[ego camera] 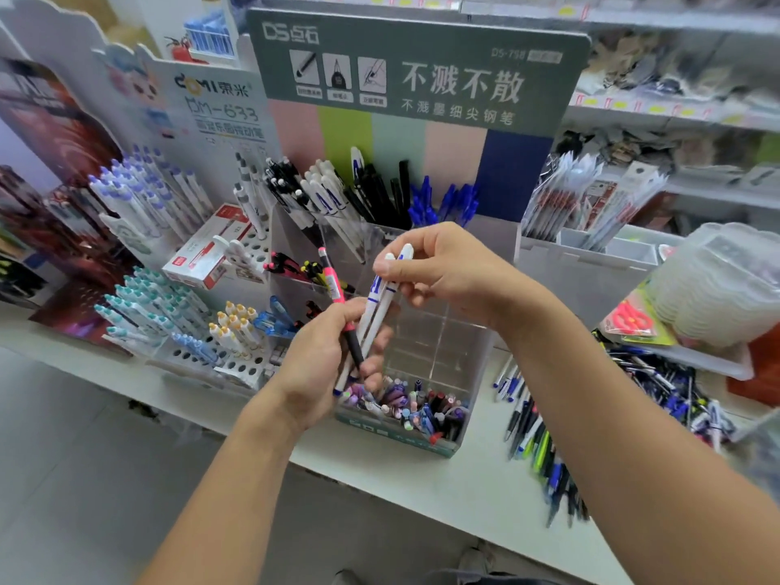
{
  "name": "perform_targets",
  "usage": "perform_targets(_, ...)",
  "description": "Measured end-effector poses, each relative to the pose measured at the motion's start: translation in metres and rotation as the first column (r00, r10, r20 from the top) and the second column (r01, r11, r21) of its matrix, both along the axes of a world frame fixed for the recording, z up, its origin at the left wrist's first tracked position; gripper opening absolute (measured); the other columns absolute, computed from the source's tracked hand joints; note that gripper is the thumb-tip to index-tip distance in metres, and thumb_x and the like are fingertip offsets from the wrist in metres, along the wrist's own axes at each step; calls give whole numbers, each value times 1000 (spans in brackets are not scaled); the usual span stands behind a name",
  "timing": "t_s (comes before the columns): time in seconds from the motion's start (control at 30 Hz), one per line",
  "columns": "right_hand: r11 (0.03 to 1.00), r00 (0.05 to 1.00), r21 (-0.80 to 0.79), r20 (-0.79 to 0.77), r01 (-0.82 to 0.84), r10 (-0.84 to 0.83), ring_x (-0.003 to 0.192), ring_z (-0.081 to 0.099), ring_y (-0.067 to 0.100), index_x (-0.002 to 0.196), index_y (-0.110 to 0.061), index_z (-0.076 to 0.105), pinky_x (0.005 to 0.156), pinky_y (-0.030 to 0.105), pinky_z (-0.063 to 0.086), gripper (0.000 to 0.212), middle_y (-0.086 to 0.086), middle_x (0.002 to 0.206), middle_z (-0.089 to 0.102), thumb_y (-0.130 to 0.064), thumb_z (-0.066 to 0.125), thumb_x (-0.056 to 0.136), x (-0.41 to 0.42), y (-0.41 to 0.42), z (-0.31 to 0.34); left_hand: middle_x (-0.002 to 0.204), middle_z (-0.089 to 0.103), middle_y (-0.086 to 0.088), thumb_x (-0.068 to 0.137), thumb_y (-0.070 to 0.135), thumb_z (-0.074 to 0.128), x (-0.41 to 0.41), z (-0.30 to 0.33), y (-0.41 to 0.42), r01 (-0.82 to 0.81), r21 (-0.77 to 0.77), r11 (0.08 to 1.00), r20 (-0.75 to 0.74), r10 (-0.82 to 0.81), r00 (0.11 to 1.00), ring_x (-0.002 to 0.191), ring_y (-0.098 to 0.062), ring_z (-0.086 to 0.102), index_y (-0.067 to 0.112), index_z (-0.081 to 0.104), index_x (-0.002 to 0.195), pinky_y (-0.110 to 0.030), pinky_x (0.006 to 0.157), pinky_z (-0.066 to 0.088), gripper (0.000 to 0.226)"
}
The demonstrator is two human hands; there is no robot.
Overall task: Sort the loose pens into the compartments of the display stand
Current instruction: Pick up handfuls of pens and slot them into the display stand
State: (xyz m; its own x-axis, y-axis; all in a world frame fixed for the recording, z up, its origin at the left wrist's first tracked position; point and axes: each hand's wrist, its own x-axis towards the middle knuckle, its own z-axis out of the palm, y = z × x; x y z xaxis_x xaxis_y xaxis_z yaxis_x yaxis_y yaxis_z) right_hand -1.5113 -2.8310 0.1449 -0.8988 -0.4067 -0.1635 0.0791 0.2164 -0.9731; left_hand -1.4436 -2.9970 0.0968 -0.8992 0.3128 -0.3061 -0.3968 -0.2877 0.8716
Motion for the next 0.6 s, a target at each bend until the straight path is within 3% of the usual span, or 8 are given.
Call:
perform_targets(0.1, 996, 976, -6, -196, 94, -93, 49, 53, 10, 89, 1, 71, 46, 21, 46, 9, 3, 60, 62, -8, 71, 93, -1, 1, 6, 68, 48, -1, 108, 30, 37, -8, 4, 0, -95, -175, 980, -142, 71, 987, 50, -14, 38, 8, 57, 106, -26, 43, 35, 30)
perform_targets(0.17, 990, 958, -54, -251, 130, -139, 48, 54, 11, 88, 0, 71, 46, 21, 47, 9, 5, 60, 62, -7, 72, 92, -2, -1, 8, 66, 51, 2, 108, 32, 39, -13, 7, 1, -169, -247, 954, -205, 119, 971, 49, -13, 40, 11, 56, 106, -25, 42, 34, 28)
perform_targets(0.3, 956, 961, -208, -141, 207, -238, 51, 56, 11, 92, 2, 72, 48, 20, 50, 7, 11, 67, 61, -5, 71, 92, -5, -2, 8, 63, 55, 4, 107, 32, 44, -21, 10, 3, -340, -353, 872, -341, 218, 914, 47, -11, 44, 19, 61, 98, -23, 39, 35, 23)
perform_targets(0.4, 979, 990, -167, -60, 118, -129, 52, 60, 11, 94, 3, 71, 51, 18, 52, 11, 9, 67, 62, -8, 69, 93, -7, -10, 10, 66, 58, 2, 107, 36, 42, -17, 5, -2, -296, -292, 909, -284, 213, 935, 47, -11, 44, 15, 64, 109, -22, 38, 32, 31)
perform_targets(0.47, 987, 972, -105, -188, 119, -137, 49, 60, 11, 94, 8, 70, 49, 19, 51, 14, 9, 65, 63, -6, 67, 95, -16, -15, 21, 76, 66, -1, 108, 35, 40, -13, -1, -9, -305, -166, 938, -183, 275, 944, 58, -13, 57, 17, 66, 114, -24, 43, 43, 33)
perform_targets(0.53, 971, 895, -114, -378, 210, -238, 50, 63, 12, 95, 10, 70, 50, 21, 54, 18, 8, 67, 67, -8, 67, 96, -30, -17, 42, 81, 66, -4, 108, 33, 39, -11, -12, -21, -360, -160, 919, -128, 342, 931, 63, -14, 62, 15, 66, 113, -24, 46, 49, 33)
perform_targets(0.6, 948, 759, -96, -577, 303, -301, 56, 70, 14, 94, 3, 73, 54, 24, 58, 18, 6, 73, 71, -14, 69, 96, -47, -22, 64, 70, 53, -1, 109, 30, 39, -8, -20, -31, -387, -142, 911, -79, 379, 922, 46, -10, 47, 15, 64, 104, -19, 36, 36, 29)
